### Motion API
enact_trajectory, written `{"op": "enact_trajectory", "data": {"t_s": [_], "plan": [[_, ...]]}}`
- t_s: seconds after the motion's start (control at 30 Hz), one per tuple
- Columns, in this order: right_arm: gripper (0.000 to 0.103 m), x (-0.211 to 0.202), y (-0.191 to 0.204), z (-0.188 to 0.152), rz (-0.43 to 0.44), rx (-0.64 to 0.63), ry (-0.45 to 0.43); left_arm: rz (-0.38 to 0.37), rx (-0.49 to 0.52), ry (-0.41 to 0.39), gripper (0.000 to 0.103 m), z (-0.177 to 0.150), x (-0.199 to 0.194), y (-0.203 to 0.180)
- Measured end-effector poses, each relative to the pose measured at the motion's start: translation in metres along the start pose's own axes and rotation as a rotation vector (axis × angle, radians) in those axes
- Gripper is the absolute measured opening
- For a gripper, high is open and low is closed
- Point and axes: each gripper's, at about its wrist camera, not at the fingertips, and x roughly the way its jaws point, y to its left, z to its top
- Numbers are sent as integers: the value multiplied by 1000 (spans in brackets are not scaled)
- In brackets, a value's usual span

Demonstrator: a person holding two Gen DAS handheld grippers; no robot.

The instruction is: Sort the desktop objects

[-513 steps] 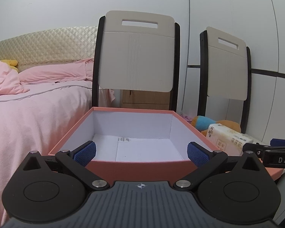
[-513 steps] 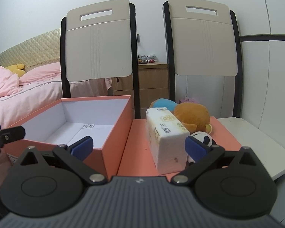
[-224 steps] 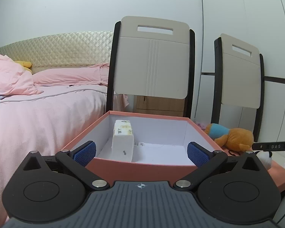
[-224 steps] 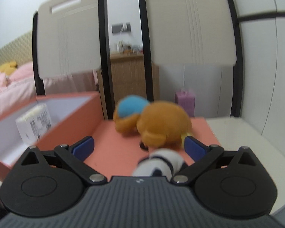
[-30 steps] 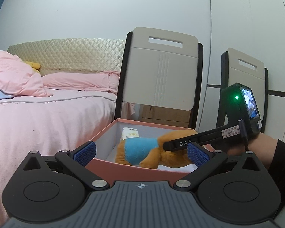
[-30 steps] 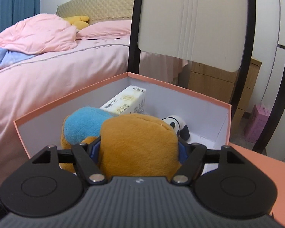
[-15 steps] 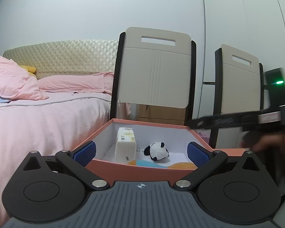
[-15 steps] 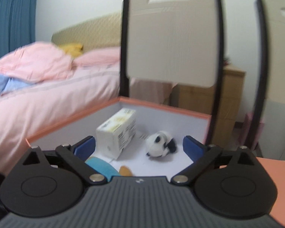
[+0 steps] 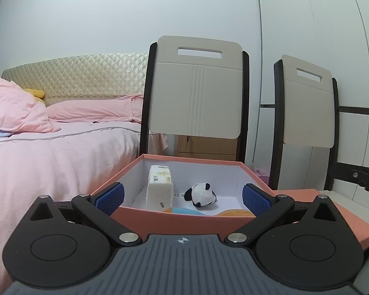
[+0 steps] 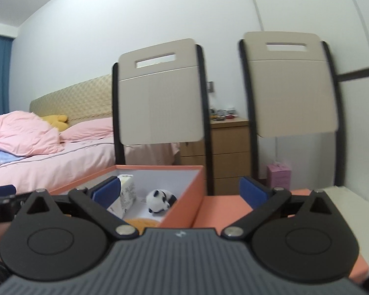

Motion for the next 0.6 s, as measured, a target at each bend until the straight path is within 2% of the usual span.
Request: {"op": "enact_trajectory", "data": {"t_s": [0.3,0.5,0.6], "plan": [[103,-3,-8,-10,-35,12,-23,0,14,6,103,-4,3,-4],[103,-2,-5,-12,-12,20,-19,5,29,39,103,-11,10,-5],[103,-1,-2,-14,-6,24,-20,-5,28,30,103,-11,8,-5]]}}
